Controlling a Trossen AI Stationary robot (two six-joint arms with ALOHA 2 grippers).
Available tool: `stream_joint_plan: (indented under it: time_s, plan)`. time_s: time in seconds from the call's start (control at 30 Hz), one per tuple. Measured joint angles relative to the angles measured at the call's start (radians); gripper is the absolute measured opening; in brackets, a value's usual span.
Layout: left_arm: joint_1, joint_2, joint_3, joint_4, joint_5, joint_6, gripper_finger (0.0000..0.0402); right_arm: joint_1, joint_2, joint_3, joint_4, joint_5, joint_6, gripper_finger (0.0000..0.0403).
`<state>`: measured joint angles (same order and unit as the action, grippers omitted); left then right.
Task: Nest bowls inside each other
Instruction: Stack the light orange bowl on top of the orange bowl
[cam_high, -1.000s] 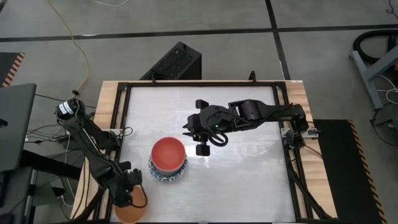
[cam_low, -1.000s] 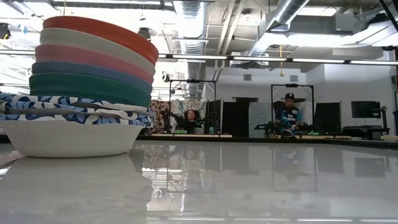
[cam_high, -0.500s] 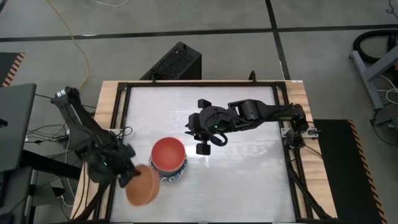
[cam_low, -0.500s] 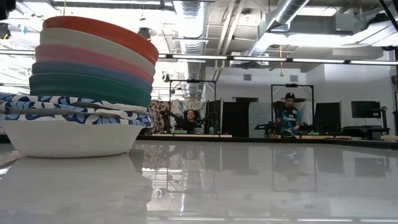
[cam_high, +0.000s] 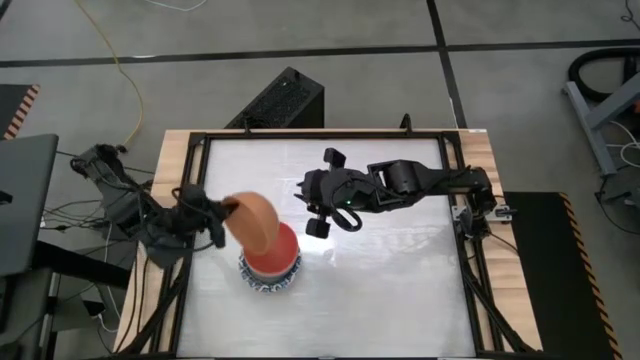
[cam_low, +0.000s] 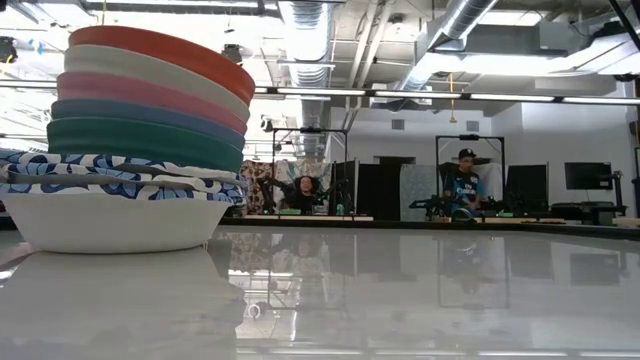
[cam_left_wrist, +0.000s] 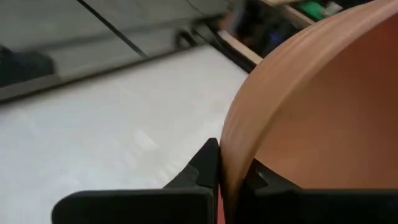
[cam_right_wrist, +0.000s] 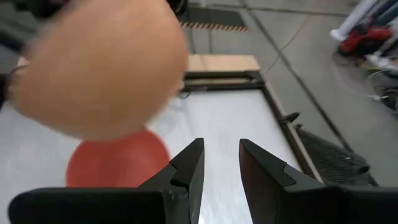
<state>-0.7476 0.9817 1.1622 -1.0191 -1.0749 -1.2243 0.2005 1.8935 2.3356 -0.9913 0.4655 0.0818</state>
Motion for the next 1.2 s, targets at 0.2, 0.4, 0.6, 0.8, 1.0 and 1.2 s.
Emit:
stream_joint_plan:
  time_s: [0.2,0.4,0.6,0.8,1.0,1.2]
  plan:
    - [0.150,0.021,0.000,-0.023,-0.108,0.130,0.0000,0.001,0.000,0.000,0.071,0.128,0.000,0.0120]
    - [0.293,0.052,0.000,-0.018,-0.240,0.277,0.0000,0.001,0.000,0.000,0.149,0.209,0.000,0.0120]
    - [0.407,0.071,0.000,0.001,-0.301,0.328,0.0000,-0.010,0.031,0.002,0.253,0.304,-0.014,0.0120]
    - [0.468,0.072,0.000,0.062,-0.352,0.454,0.0000,-0.020,0.112,0.000,0.398,0.372,-0.118,0.0120]
    - [0.475,0.072,0.000,0.100,-0.361,0.545,0.0000,-0.020,0.173,0.000,0.511,0.560,-0.222,0.0120]
    - [0.475,0.071,0.000,0.098,-0.379,0.551,0.0000,-0.033,0.191,0.000,0.523,0.519,-0.238,0.0120]
